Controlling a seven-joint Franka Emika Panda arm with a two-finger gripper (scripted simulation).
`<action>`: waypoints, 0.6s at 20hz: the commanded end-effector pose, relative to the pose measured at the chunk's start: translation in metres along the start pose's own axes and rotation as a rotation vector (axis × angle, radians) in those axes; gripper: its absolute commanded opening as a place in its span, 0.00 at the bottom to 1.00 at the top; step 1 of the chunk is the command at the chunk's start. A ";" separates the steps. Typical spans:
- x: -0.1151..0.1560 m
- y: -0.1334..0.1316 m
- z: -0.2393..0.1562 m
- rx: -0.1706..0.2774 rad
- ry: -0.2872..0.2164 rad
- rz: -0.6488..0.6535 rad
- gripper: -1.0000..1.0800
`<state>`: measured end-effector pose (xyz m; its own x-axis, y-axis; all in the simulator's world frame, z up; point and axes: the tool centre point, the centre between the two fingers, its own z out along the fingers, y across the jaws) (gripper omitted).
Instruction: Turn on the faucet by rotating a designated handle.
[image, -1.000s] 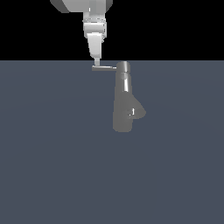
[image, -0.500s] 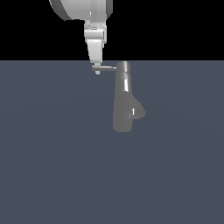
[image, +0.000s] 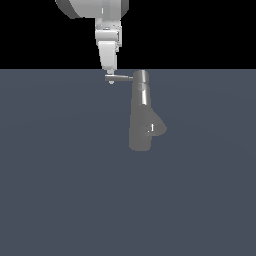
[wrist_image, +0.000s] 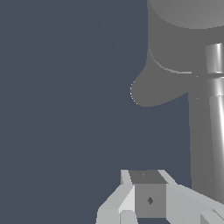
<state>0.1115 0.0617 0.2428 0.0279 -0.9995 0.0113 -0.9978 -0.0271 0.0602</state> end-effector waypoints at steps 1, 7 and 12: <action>0.000 0.007 -0.003 -0.002 0.000 0.000 0.00; 0.000 0.023 -0.009 -0.001 0.001 0.000 0.00; 0.000 0.037 -0.015 -0.001 0.001 0.000 0.00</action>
<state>0.0827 0.0581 0.2591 0.0231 -0.9997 0.0125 -0.9983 -0.0224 0.0545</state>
